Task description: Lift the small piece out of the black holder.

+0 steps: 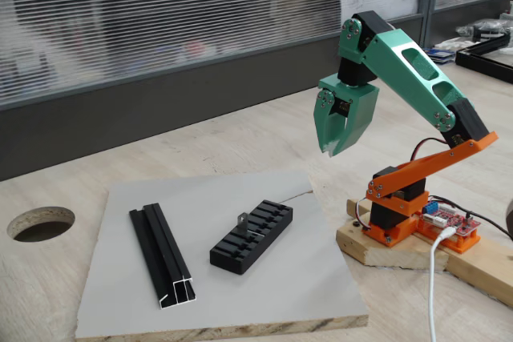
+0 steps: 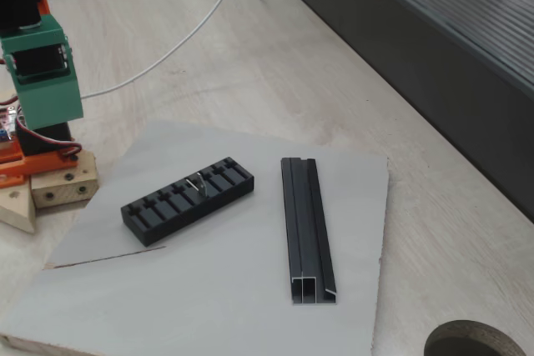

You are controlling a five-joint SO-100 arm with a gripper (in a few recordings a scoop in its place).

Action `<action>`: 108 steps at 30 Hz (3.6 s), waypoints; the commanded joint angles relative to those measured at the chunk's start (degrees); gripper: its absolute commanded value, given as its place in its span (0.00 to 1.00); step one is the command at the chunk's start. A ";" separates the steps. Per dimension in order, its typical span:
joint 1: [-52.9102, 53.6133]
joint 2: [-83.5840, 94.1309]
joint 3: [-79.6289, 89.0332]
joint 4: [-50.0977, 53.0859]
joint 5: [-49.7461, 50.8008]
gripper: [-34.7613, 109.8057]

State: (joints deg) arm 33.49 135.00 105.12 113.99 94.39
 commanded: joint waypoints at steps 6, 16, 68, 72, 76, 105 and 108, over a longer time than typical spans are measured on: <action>0.35 4.48 -0.09 1.41 1.05 0.32; 0.35 4.48 -0.09 1.41 1.05 0.32; -21.80 4.31 -0.09 -23.64 -27.07 0.32; -29.00 0.97 -0.09 -27.69 -29.27 0.32; -34.80 -10.37 -0.09 -27.86 -28.48 0.32; -37.09 -18.02 -0.97 -27.86 -29.18 0.32; -36.56 -18.02 -0.97 -27.86 -29.27 0.32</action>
State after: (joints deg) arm -2.64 115.93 105.29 86.84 65.65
